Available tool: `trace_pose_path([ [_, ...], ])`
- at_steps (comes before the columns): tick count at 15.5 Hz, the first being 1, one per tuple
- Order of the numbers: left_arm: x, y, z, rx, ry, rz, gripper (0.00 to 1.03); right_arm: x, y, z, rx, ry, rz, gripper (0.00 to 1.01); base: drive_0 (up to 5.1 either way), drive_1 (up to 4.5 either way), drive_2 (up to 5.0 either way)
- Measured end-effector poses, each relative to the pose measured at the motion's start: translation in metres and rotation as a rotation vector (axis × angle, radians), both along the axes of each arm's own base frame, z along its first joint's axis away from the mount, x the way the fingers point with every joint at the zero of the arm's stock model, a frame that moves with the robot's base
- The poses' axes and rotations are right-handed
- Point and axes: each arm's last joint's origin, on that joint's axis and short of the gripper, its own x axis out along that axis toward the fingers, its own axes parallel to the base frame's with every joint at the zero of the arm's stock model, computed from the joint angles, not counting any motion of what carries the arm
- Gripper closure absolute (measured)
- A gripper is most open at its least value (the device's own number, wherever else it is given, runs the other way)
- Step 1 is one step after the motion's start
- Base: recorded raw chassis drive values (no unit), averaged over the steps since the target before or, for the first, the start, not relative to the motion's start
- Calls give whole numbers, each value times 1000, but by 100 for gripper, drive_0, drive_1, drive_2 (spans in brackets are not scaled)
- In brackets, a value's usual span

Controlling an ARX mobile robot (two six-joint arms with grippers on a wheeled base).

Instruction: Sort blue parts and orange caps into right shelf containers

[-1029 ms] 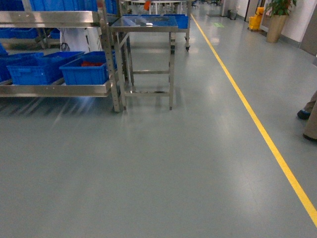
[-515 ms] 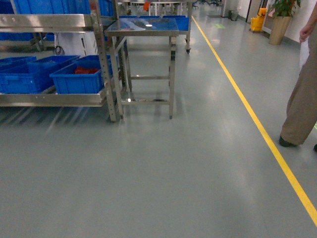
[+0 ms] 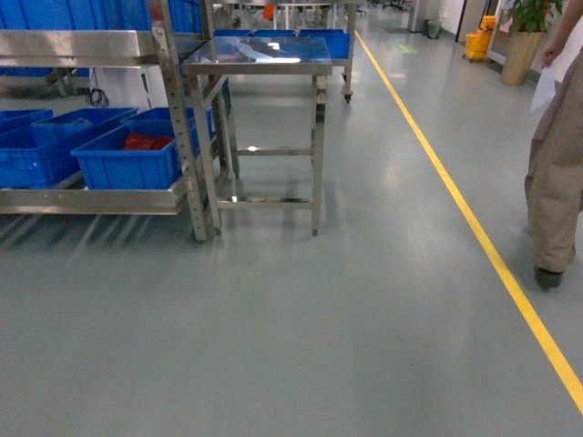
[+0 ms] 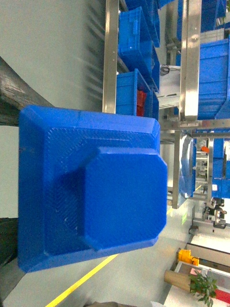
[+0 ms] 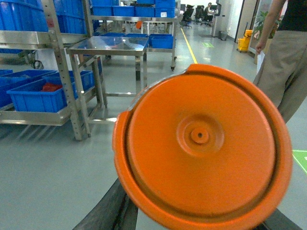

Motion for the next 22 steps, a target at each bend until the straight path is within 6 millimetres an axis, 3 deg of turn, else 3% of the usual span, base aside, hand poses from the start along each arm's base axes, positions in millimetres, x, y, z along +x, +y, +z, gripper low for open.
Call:
trace_pose_path([
  [22,0,0,0,0,-2,-3,60,0,0,0,0,0,0,61,3,421,-415],
])
